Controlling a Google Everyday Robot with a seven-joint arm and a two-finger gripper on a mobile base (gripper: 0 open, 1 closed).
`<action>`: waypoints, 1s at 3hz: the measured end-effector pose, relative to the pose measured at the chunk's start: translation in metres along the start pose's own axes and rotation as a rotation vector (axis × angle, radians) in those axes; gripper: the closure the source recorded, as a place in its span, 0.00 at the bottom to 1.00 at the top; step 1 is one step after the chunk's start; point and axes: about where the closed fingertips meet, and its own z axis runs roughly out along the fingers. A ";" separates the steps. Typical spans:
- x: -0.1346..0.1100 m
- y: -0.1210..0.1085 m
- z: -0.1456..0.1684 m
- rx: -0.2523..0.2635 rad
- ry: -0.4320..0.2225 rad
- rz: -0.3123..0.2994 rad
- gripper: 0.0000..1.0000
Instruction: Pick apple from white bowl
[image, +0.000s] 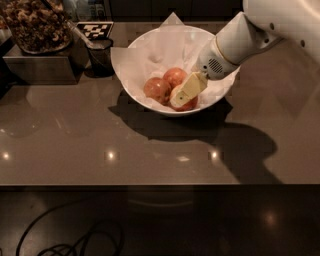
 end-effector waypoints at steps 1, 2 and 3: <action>0.009 -0.003 0.013 0.010 0.025 -0.003 0.20; 0.016 -0.006 0.025 0.014 0.052 -0.007 0.19; 0.020 -0.009 0.035 0.015 0.074 -0.008 0.21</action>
Offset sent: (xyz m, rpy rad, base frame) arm 0.0127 -0.0039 -0.0431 -0.0844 0.0139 -0.0120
